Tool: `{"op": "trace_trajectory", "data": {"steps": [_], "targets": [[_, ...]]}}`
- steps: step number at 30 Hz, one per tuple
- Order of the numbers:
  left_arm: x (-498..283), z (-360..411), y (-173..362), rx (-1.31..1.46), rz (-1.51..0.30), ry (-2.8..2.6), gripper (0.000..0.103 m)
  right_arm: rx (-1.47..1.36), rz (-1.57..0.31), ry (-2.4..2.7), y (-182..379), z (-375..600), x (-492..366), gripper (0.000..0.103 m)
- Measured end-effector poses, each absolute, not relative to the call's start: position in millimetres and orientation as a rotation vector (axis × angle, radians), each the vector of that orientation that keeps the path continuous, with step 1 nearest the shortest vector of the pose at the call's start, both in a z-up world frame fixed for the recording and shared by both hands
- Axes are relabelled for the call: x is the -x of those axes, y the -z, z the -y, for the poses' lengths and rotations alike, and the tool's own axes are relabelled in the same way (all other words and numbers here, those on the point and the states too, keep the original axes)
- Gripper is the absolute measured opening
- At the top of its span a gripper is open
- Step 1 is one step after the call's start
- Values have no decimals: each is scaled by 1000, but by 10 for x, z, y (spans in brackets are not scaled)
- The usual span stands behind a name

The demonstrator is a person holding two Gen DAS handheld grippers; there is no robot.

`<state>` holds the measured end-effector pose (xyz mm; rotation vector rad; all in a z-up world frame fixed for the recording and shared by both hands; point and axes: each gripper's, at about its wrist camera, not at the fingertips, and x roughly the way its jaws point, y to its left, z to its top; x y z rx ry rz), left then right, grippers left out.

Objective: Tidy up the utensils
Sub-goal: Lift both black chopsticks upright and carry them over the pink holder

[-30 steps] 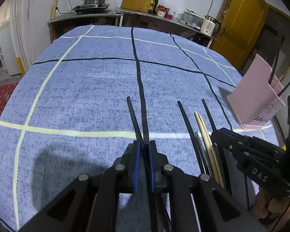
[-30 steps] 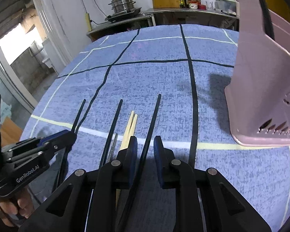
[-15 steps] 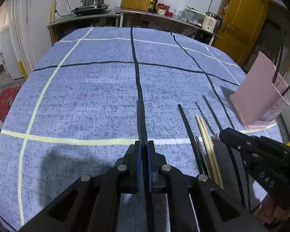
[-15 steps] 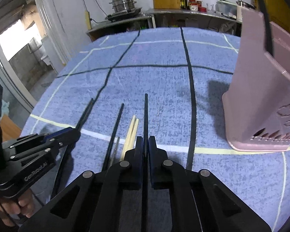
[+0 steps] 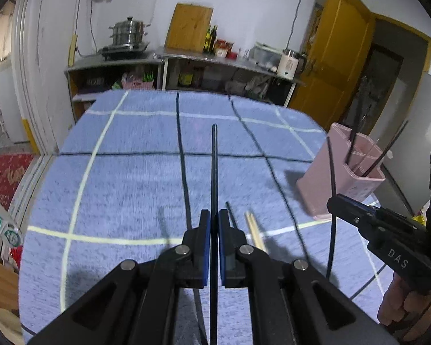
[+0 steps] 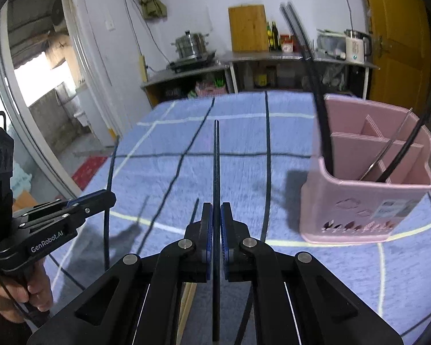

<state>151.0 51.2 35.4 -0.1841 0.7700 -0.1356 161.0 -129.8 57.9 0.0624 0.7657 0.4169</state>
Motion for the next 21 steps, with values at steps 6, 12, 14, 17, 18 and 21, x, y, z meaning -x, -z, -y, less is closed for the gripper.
{"op": "trace_trajectory", "data": {"steps": [6,12,14,17,18,21], "targets": [[-1377,-485,-605,179,-721,153,6,-79,-712,-416,-791,1398,-1445,5],[-1322,-410,-789,171,-691,172,6,-92,-671,-415,-943,1488,-1312,5],[-1306,-381,-846,166,-682,180,6,-98,-660,-412,-983,1534,-1284,5],[-1289,-316,-930,158,-667,194,6,-105,-644,-406,-1032,1595,-1264,5],[-1286,-295,-956,156,-663,199,6,-108,-639,-403,-1049,1615,-1250,5],[-1285,-224,-1021,149,-655,216,6,-113,-627,-397,-1088,1663,-1198,5]]}}
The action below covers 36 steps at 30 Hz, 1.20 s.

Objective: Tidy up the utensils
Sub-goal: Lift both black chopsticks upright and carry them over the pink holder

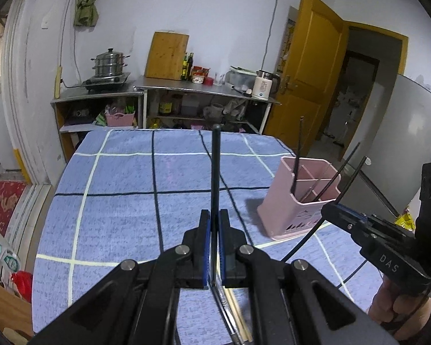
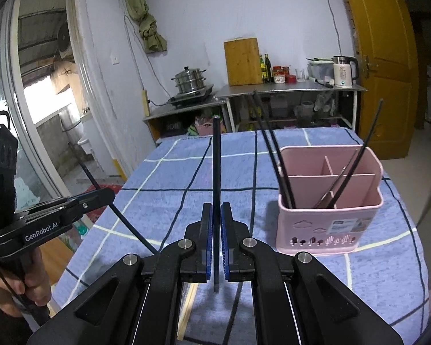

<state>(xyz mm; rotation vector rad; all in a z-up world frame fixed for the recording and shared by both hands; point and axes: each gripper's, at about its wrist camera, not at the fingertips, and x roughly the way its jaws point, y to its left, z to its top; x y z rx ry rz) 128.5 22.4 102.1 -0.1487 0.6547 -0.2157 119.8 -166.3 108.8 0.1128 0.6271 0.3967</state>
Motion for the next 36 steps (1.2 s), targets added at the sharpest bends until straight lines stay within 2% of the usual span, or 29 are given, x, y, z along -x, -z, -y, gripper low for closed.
{"op": "trace_trajectory", "data": {"steps": [19,36], "targets": [[-1421,340,-1177,150,-666,373,6,-159,-579,-314,-1278,2214,-1100,5],[-1882,852,-1853,145,-556,485,6,-214,-422,-224,-1907,2787,-1367,5]]}}
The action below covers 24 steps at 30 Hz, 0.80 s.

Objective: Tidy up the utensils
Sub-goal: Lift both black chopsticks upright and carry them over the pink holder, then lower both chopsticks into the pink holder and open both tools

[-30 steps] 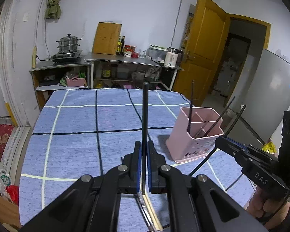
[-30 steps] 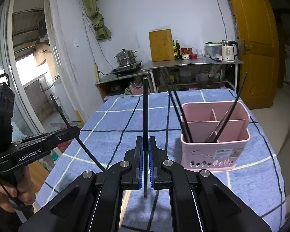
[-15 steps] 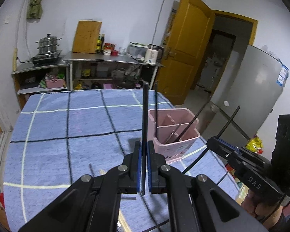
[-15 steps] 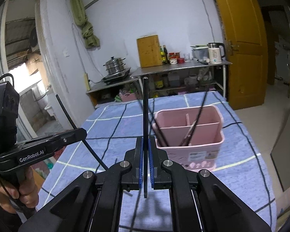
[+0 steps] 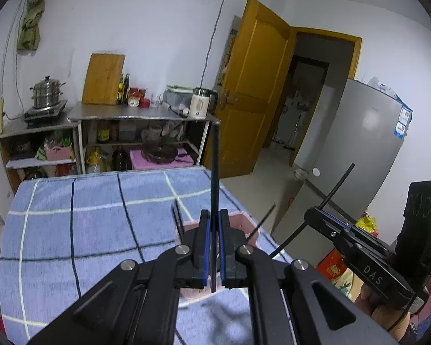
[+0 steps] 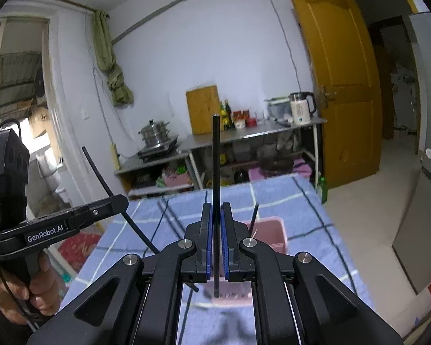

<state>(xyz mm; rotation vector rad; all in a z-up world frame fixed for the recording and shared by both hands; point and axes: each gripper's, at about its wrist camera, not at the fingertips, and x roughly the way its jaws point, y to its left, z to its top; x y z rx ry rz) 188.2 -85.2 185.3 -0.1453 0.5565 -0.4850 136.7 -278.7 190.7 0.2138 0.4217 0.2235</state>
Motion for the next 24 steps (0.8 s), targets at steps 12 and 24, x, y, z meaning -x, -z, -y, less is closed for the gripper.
{"op": "trace_trajectory", "data": {"steps": [12,24], "targets": [[-2308,1028,-1651,129,-581,467,6,-253,-430,-202,-1691,2858,-1768,5],[-2456,1123,-1158,112,-665,457,6,-247,-533,-203,-1151,2789,-1924,5]]}}
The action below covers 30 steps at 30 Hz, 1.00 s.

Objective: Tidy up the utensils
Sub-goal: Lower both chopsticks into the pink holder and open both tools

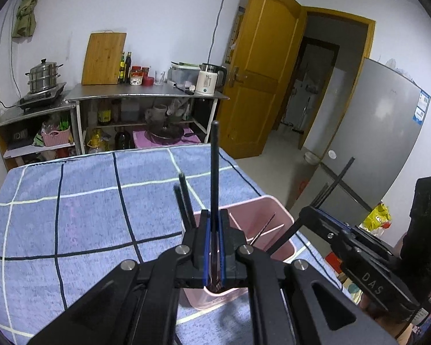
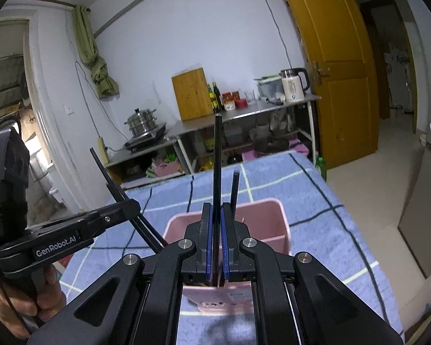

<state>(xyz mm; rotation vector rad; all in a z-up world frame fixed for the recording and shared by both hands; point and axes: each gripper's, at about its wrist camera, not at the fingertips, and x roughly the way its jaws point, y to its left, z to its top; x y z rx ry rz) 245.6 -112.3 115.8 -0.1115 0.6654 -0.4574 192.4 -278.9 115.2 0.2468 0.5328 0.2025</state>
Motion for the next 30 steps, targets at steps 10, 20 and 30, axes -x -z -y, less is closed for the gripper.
{"op": "trace_trajectory", "data": {"steps": [10,20,30], "targets": [[-2440,1181,-967,88,-706,457,6,-241,-597,-199,-936,2759,-1957,5],[-2234,1013,-1219,105,-625,468,22,-212,-563,-183,-1113,2745,-1786,15],[-1910,585,-1359,120,-563,409,22,-206,-508,-193,-1273,2711,-1451,16]]}}
